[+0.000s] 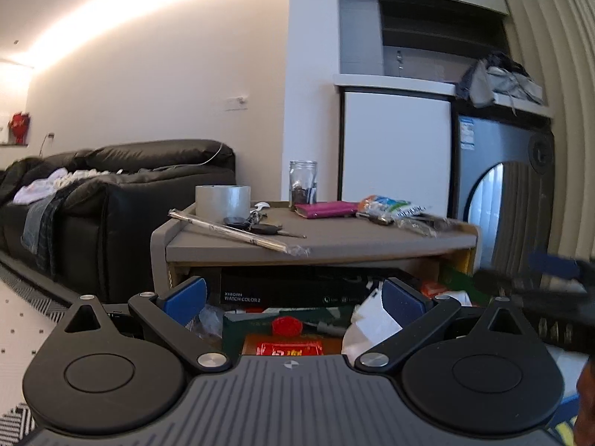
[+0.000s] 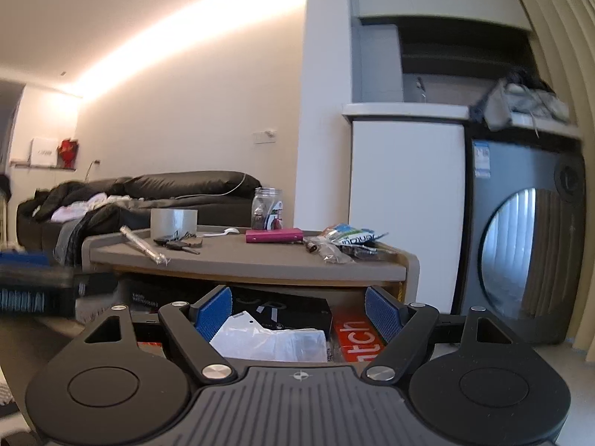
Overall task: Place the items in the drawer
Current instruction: 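Raise the left gripper over the nightstand top toward the silver blister pack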
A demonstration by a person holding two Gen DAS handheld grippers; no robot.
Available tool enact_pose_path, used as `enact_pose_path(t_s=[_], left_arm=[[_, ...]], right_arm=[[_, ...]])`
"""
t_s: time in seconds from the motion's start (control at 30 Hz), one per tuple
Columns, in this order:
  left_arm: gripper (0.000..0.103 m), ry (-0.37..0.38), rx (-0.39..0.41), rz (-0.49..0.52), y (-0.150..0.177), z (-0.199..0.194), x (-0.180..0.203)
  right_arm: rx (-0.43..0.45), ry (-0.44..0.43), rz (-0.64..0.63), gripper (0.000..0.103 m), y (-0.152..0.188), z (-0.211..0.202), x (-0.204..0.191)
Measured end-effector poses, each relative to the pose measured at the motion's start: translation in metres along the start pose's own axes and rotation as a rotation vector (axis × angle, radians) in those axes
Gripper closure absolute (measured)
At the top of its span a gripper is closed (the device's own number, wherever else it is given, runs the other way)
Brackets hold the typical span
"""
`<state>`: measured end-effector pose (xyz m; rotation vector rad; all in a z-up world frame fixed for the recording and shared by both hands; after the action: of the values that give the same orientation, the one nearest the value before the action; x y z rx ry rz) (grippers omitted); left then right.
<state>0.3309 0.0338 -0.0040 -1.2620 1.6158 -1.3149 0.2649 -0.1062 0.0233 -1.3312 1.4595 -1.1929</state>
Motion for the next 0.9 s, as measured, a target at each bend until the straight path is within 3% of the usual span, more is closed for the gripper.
enact_pose_path(t_s=[0.2, 0.57, 0.9], left_arm=[[0.000, -0.007, 0.018, -0.052, -0.018, 0.005, 0.002], [0.000, -0.044, -0.038, -0.067, -0.055, 0.048, 0.012], [0.000, -0.049, -0.074, -0.004, -0.098, 0.081, 0.038]], right_arm=[[0.003, -0.037, -0.002, 0.021, -0.003, 0.007, 0.010], [-0.023, -0.086, 0.025, 0.021, -0.012, 0.033, 0.027], [-0.078, -0.184, 0.076, 0.021, -0.001, 0.042, 0.039]])
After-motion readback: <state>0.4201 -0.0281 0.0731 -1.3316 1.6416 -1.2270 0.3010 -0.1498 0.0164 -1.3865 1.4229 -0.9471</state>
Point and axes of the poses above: each gripper's, at about its wrist camera, not at the fingertips, and z roughly the way its jaws point, x to its right, y to its underside, the point moved 9 cm from there along z, roughly the way its jaws point, and after that the axes turned 6 degrees about -x, right-handed, at the moved point
